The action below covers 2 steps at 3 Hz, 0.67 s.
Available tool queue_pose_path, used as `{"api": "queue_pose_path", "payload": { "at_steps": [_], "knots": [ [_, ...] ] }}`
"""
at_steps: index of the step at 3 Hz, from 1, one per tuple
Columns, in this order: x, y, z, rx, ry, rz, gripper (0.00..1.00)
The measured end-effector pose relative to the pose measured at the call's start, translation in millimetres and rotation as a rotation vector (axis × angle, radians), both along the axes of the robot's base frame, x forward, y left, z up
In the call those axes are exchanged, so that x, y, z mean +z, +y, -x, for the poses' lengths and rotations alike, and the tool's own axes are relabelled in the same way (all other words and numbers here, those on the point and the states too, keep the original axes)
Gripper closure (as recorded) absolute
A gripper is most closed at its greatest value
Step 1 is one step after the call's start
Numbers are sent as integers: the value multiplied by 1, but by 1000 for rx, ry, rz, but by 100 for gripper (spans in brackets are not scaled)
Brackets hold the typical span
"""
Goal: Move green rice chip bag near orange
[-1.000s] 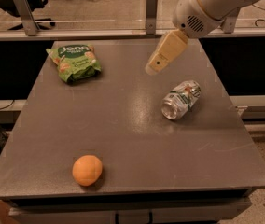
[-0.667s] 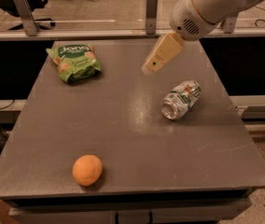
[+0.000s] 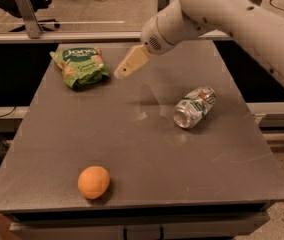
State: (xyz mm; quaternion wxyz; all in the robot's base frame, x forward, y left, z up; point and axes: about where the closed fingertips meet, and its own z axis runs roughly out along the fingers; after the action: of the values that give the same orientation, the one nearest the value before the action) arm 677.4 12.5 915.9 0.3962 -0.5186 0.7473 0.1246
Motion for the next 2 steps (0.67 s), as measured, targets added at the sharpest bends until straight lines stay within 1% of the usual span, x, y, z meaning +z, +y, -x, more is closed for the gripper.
{"api": "queue_pose_path", "payload": {
  "at_steps": [1,2],
  "knots": [
    [-31,41,-38,4,20,-81,0],
    [-52,76,-55,11,49,-144,0]
  ]
}}
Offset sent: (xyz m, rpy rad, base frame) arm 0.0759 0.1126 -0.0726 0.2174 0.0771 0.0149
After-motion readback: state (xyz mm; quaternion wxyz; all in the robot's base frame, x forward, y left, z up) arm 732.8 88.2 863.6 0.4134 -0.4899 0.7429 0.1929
